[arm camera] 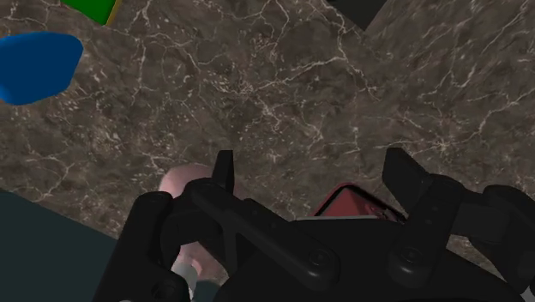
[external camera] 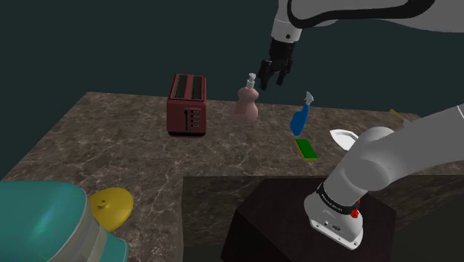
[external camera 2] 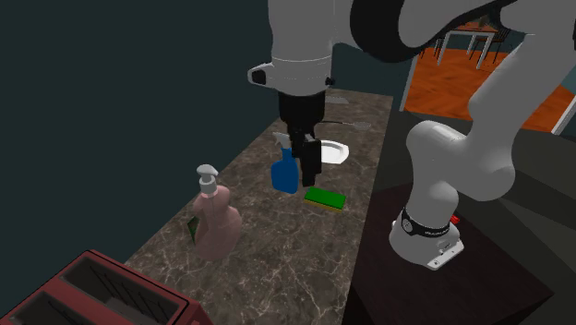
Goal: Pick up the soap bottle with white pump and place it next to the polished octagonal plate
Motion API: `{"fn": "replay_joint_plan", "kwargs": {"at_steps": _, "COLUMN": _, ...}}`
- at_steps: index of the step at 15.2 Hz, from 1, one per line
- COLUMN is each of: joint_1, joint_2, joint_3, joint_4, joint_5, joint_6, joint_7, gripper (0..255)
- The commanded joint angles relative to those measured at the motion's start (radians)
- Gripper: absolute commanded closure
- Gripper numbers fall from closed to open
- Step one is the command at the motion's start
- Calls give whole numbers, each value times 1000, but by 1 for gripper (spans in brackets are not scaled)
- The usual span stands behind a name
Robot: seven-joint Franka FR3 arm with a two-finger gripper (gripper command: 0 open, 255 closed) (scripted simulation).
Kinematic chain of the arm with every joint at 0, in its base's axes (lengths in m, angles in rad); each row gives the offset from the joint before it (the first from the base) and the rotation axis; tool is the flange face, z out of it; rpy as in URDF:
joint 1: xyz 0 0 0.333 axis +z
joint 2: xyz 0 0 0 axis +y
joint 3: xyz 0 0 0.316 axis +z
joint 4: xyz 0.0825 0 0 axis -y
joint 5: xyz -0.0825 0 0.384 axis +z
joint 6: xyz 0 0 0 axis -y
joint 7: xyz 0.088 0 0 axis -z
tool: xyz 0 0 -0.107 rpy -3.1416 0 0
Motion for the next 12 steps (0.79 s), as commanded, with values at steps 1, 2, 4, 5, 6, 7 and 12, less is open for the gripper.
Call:
{"fn": "replay_joint_plan", "kwargs": {"at_steps": 1, "joint_1": -13, "joint_2": 73, "joint_3": -21, "joint_4": 39, "joint_5": -14, "joint_6": 35, "joint_7": -24, "gripper": 0}}
{"fn": "replay_joint_plan", "kwargs": {"at_steps": 2, "joint_1": -18, "joint_2": 106, "joint_3": -30, "joint_4": 61, "joint_5": -20, "joint_6": 48, "joint_7": -34, "gripper": 0}}
{"fn": "replay_joint_plan", "kwargs": {"at_steps": 4, "joint_1": -29, "joint_2": 174, "joint_3": -47, "joint_4": 107, "joint_5": -29, "joint_6": 72, "joint_7": -55, "gripper": 0}}
{"fn": "replay_joint_plan", "kwargs": {"at_steps": 5, "joint_1": -33, "joint_2": 208, "joint_3": -56, "joint_4": 132, "joint_5": -32, "joint_6": 82, "joint_7": -65, "gripper": 0}}
{"fn": "replay_joint_plan", "kwargs": {"at_steps": 6, "joint_1": -38, "joint_2": 243, "joint_3": -64, "joint_4": 158, "joint_5": -35, "joint_6": 92, "joint_7": -75, "gripper": 0}}
{"fn": "replay_joint_plan", "kwargs": {"at_steps": 7, "joint_1": -43, "joint_2": 277, "joint_3": -72, "joint_4": 185, "joint_5": -37, "joint_6": 100, "joint_7": -85, "gripper": 0}}
{"fn": "replay_joint_plan", "kwargs": {"at_steps": 12, "joint_1": -67, "joint_2": 452, "joint_3": -109, "joint_4": 338, "joint_5": -36, "joint_6": 127, "joint_7": -136, "gripper": 0}}
